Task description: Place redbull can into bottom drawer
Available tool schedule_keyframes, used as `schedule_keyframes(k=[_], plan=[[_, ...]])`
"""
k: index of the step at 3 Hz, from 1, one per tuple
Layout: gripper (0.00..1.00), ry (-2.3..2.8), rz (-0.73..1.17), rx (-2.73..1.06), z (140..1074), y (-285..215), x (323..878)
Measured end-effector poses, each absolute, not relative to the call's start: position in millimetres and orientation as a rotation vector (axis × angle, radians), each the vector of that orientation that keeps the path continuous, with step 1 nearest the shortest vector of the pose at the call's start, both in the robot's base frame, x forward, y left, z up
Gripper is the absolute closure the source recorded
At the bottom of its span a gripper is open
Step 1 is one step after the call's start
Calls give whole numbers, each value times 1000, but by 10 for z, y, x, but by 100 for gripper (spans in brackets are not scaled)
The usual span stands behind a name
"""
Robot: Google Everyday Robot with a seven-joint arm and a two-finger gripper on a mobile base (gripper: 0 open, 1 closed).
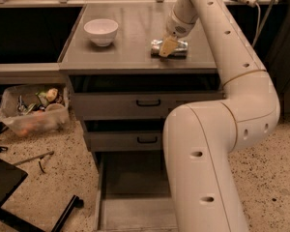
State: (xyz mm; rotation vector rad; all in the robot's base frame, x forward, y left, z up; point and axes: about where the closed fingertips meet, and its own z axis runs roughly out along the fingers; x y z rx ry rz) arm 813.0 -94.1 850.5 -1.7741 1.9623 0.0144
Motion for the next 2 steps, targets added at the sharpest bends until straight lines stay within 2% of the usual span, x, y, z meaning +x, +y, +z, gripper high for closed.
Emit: schedule_keyframes(k=[1, 2], plan=[[89, 1960, 17, -1754, 8511, -923, 8160], [100, 1940, 67, -1693, 8718, -1003, 8044]])
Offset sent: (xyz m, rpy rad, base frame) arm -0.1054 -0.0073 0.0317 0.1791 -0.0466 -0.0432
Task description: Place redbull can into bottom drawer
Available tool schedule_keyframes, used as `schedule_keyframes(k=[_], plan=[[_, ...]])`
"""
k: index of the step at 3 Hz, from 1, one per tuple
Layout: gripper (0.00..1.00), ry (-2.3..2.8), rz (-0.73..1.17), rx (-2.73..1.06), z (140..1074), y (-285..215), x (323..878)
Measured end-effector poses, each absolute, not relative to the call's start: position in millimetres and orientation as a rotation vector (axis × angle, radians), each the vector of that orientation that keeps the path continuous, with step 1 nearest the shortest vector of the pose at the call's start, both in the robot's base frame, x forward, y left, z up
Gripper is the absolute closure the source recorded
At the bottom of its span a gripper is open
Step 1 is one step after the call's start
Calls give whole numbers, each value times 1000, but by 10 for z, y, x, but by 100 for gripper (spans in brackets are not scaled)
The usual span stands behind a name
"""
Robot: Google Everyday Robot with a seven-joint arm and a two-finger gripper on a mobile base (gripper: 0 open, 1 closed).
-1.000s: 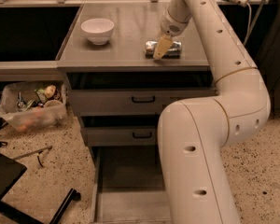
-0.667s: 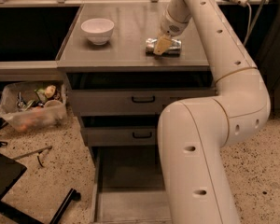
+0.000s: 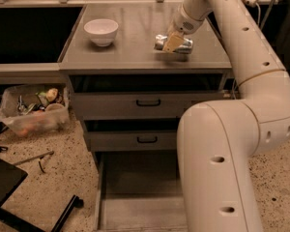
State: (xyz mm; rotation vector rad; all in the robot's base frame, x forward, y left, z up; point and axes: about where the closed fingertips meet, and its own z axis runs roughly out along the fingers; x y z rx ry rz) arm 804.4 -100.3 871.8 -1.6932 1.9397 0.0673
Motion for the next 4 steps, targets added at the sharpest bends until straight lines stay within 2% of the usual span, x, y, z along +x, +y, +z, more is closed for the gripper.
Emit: schedule_keyframes(k=[1, 2, 3, 4], plan=[[100, 1853, 70, -1627, 9174, -1133, 7818], [100, 1719, 76, -1561, 9742, -1263, 7354], [100, 1638, 140, -1565, 9849, -1223, 6803], [100, 1674, 194, -1604, 9510, -1164, 6658]])
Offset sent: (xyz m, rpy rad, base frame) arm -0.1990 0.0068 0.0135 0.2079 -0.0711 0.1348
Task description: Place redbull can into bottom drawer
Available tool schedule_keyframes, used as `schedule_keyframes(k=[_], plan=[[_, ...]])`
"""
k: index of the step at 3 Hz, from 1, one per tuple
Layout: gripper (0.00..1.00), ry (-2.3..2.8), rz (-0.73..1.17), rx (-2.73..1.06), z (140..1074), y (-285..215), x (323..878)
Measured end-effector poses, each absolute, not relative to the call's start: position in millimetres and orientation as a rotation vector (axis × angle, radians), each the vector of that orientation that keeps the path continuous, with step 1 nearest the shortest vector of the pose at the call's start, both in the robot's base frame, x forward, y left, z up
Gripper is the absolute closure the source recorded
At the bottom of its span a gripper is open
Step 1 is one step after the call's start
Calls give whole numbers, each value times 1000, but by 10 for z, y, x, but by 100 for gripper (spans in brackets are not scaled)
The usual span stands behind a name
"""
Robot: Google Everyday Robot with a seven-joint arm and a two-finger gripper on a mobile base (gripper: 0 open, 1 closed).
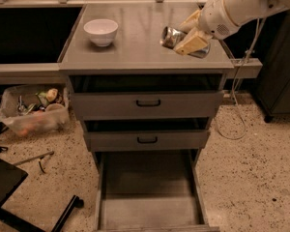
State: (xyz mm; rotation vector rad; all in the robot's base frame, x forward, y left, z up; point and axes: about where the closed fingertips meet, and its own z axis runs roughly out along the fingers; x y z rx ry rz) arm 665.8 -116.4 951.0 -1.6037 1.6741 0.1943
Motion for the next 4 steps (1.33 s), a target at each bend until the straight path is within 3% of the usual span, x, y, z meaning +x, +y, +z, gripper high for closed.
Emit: schedule_keyframes(k=[2, 4], plan=[[100, 1663, 216, -1605, 9402, -1142, 6637], [100, 1669, 394, -1583, 8755, -1239, 5886]])
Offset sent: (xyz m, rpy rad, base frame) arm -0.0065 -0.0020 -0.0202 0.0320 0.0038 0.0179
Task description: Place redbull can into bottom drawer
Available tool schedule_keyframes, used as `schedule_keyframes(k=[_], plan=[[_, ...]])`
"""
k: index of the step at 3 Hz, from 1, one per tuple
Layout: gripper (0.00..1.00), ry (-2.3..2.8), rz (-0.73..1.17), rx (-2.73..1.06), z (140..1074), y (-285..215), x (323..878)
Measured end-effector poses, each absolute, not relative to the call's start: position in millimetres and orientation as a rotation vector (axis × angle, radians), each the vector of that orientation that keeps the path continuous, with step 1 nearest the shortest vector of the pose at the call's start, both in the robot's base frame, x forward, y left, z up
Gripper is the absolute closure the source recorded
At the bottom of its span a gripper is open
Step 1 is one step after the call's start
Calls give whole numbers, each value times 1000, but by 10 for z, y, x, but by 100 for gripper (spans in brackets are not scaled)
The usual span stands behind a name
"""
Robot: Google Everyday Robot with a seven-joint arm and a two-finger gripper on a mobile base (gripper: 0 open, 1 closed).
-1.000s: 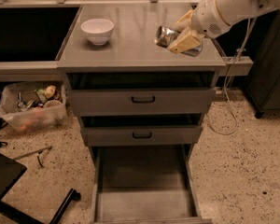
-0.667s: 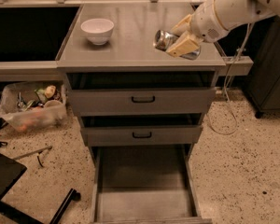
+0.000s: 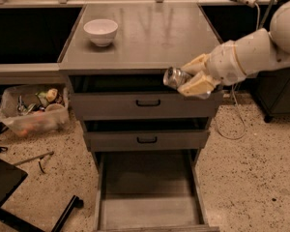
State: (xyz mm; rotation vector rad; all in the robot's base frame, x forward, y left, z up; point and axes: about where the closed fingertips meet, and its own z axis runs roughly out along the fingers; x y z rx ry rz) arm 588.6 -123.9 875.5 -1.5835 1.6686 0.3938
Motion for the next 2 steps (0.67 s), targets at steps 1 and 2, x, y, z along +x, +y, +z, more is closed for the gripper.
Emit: schedule_keyframes(k=[1, 2], plan=[[100, 1672, 476, -1612, 8283, -1318, 5534], [100, 1654, 582, -1642, 7738, -1234, 5427]])
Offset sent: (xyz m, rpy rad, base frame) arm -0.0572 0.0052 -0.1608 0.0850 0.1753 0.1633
